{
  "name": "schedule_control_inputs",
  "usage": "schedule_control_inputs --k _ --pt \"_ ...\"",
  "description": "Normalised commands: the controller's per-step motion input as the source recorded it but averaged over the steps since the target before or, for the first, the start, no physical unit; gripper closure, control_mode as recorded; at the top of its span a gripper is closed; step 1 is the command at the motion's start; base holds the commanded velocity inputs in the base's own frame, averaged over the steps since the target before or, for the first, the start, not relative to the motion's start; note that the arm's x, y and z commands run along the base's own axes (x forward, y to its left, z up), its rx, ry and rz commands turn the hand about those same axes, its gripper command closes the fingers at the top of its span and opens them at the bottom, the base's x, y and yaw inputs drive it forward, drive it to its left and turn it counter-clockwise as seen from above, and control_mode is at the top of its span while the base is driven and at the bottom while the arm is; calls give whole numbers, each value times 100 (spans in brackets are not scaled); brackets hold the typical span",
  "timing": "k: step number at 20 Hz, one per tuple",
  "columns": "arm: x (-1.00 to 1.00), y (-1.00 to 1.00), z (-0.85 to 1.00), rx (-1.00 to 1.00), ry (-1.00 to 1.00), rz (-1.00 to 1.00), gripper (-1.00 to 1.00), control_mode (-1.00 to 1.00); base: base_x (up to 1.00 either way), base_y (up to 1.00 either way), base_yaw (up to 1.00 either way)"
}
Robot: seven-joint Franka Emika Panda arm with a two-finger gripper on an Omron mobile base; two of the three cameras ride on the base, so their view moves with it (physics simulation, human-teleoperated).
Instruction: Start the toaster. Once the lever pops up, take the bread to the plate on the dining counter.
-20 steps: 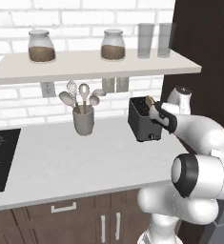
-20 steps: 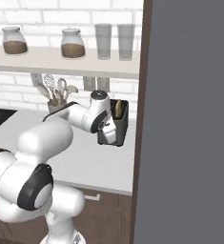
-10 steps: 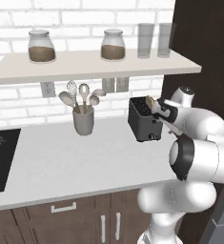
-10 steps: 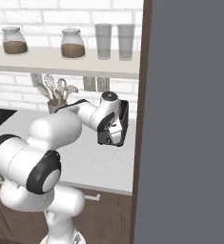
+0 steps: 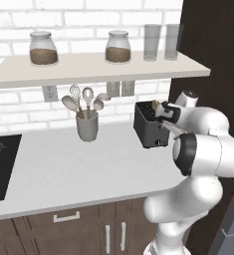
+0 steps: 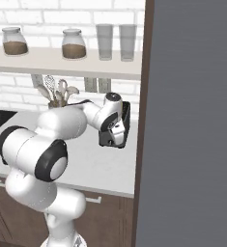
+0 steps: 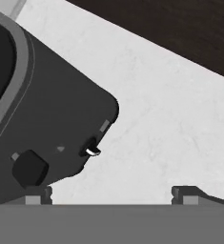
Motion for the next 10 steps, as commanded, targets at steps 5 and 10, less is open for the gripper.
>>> schedule_control_inputs --k 5,10 --pt "19 0 -18 0 0 0 -100 -100 0 0 0" --pt "9 0 -58 0 0 0 -100 -100 0 0 0"
